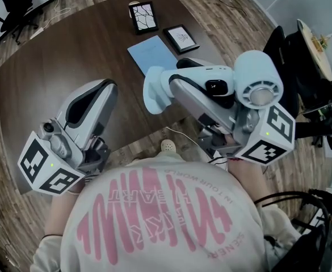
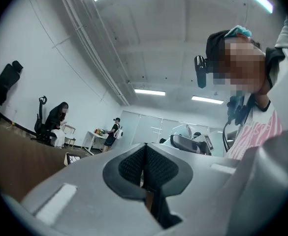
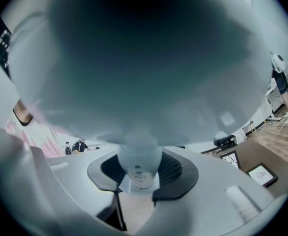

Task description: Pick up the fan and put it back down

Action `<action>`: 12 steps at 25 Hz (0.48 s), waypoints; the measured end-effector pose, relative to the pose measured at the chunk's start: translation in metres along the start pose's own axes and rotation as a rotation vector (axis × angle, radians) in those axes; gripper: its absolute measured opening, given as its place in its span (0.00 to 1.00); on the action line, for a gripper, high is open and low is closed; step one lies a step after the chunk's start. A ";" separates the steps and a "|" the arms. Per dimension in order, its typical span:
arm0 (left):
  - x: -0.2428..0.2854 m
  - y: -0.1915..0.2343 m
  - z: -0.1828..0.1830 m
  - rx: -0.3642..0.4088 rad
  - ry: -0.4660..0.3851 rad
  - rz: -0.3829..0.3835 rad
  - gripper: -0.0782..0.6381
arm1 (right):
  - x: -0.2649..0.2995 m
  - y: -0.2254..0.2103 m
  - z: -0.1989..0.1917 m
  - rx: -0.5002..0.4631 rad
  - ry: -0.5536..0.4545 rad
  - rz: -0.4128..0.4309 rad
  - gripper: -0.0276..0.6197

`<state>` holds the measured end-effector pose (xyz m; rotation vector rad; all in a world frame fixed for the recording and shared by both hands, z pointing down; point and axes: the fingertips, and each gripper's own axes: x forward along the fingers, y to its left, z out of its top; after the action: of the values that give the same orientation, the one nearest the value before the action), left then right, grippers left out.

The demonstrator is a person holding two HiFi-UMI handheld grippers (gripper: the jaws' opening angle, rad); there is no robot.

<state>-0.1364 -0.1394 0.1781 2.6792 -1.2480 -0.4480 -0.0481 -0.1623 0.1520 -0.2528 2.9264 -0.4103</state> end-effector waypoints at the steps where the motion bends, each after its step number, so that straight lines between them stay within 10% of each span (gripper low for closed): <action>1: -0.001 0.002 -0.001 -0.005 0.005 0.013 0.14 | -0.001 -0.001 -0.001 0.007 0.000 -0.002 0.27; 12: 0.010 0.049 -0.028 -0.065 0.057 0.137 0.14 | -0.010 -0.059 -0.028 0.052 0.031 -0.074 0.27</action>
<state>-0.1566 -0.1777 0.2150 2.5147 -1.3653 -0.3839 -0.0356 -0.2090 0.1966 -0.3511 2.9390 -0.5042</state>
